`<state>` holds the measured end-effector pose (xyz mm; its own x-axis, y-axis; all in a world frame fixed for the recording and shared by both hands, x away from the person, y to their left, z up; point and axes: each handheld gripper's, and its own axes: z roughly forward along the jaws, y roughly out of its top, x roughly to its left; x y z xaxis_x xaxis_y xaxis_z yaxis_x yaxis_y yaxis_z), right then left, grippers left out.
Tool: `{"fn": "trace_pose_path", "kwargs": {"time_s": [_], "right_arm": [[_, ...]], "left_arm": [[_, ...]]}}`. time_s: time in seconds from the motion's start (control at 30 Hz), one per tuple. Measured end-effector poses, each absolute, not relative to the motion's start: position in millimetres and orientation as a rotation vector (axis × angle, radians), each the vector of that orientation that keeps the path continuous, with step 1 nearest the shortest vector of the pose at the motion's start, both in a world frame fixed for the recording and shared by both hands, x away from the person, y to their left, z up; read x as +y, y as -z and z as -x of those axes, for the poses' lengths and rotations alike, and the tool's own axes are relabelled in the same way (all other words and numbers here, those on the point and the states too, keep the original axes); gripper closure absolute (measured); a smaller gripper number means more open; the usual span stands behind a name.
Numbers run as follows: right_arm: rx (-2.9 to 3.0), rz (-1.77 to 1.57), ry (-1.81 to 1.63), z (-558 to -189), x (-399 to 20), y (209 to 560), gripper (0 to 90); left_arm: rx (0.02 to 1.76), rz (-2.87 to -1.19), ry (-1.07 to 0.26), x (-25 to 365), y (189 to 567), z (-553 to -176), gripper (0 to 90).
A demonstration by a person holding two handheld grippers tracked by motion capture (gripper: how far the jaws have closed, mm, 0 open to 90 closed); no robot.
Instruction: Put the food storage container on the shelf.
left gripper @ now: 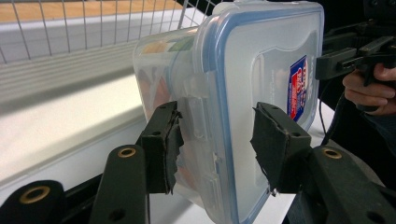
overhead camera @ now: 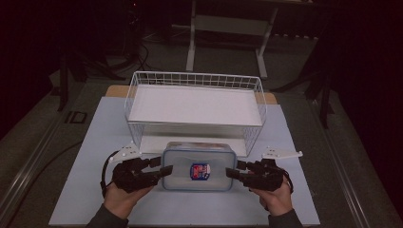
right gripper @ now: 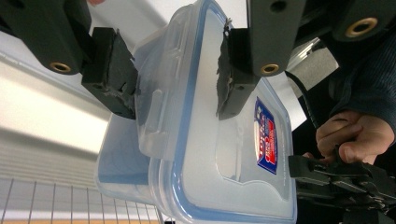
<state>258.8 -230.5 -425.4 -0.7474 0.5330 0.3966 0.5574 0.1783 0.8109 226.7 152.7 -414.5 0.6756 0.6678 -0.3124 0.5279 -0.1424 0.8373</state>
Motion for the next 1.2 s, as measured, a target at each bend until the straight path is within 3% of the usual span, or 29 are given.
{"fn": "trace_pose_path", "kwargs": {"time_s": [1.2], "right_arm": [[-2.474,1.025,1.8,-271.0,-225.4,366.5,49.7]], "left_arm": [[0.86,-1.766,-0.277,158.0,359.9,-239.0,51.5]]}}
